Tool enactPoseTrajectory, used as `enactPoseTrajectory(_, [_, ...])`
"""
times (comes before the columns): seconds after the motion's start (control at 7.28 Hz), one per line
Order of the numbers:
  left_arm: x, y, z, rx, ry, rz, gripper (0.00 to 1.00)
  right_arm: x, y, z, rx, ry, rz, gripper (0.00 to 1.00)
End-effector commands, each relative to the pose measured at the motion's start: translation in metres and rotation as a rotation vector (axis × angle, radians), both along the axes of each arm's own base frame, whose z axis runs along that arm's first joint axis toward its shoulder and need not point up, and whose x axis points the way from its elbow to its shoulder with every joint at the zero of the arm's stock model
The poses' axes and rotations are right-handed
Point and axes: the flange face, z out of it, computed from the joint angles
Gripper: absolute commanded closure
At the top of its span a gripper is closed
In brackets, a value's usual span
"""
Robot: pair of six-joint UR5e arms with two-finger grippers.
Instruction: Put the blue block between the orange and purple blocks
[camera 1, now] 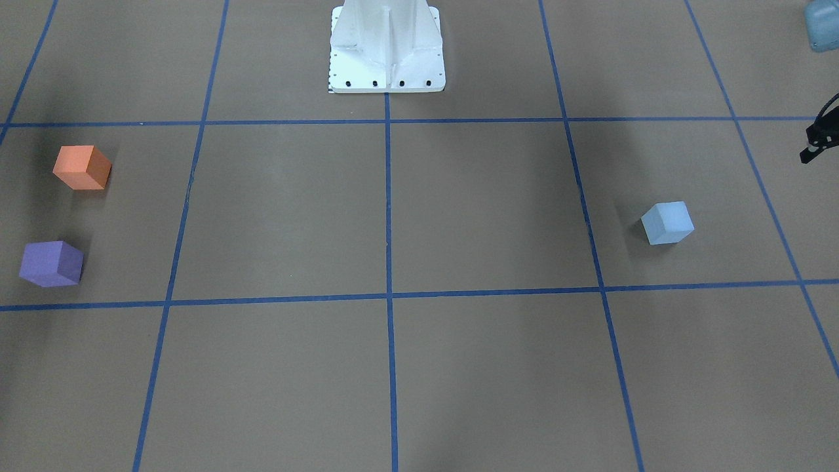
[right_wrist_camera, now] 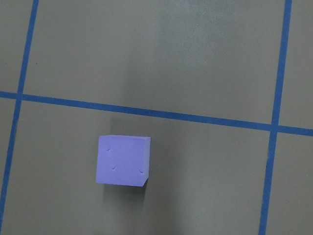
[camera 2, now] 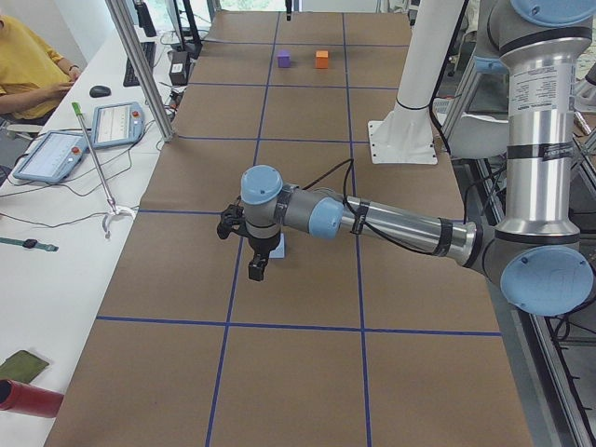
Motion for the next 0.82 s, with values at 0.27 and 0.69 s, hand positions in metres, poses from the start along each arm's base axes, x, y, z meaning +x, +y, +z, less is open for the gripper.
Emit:
enactPoseTrajectory(0.27, [0.093,-0.007,-0.035,-0.179,0.066,-0.075,0.00,-0.001,0.003,0.003,-0.005,0.000,-0.003,0.00])
enactPoseTrajectory(0.69, [0.162,-0.054,-0.033,-0.221,0.006,-0.093,0.00,-0.002,0.003,0.003,-0.007,-0.008,-0.007,0.00])
